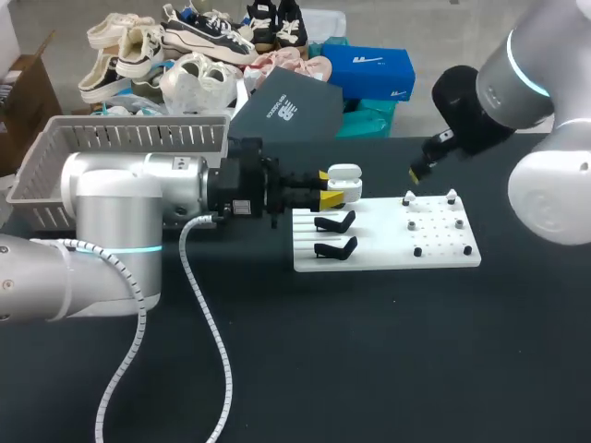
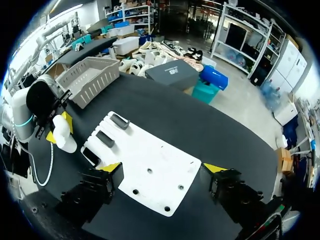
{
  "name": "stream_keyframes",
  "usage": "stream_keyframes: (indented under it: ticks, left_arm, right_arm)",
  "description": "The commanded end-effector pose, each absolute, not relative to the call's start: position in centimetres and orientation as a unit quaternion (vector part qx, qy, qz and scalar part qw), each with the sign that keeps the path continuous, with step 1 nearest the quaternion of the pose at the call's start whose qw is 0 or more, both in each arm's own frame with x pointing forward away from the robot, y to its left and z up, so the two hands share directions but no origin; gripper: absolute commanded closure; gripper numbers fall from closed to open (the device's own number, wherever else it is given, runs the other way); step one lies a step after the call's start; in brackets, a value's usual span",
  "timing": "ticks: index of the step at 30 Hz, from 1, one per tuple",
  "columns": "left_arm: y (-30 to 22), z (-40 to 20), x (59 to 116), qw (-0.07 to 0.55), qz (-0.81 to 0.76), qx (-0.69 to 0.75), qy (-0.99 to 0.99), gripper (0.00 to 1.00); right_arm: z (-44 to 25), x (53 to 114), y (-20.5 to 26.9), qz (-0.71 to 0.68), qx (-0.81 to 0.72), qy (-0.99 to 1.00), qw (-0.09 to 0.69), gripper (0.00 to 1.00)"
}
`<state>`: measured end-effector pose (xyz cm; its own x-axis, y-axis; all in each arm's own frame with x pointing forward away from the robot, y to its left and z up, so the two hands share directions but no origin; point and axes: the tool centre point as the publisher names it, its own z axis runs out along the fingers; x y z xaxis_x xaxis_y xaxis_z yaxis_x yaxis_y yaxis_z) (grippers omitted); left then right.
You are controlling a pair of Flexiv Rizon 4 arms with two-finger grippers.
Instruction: Pick up each earbud case from the left stands, insert the matching earbuds, close the lid, and place the case in the box.
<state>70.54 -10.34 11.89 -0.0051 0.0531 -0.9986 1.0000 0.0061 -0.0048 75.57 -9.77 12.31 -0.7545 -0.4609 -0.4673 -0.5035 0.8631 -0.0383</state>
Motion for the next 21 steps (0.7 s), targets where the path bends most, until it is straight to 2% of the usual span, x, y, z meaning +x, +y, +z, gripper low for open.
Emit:
stream_keyframes:
  ticks: [1, 11, 16, 20, 21]
  left_arm:
    - [-10.4, 11.8, 70.6, 0.486, -0.487, 0.511, 0.515, 1.0]
    - [-10.4, 11.8, 70.6, 0.486, -0.487, 0.511, 0.515, 1.0]
    - [-10.4, 11.8, 70.6, 0.486, -0.487, 0.511, 0.515, 1.0]
    - [-10.4, 11.8, 70.6, 0.486, -0.487, 0.511, 0.515, 1.0]
    - [-10.4, 11.8, 70.6, 0.486, -0.487, 0.511, 0.515, 1.0]
  right_arm:
    - [11.8, 76.4, -9.9, -0.13, -0.208, 0.937, 0.249, 0.0]
    - [9.1, 77.2, -12.3, -0.175, -0.175, 0.951, 0.185, 0.0]
    - [7.9, 77.2, -13.1, -0.175, -0.165, 0.955, 0.172, 0.18]
    - [6.9, 77.1, -13.7, -0.177, -0.164, 0.955, 0.171, 0.48]
    - [6.7, 77.1, -13.8, -0.178, -0.164, 0.956, 0.169, 0.5]
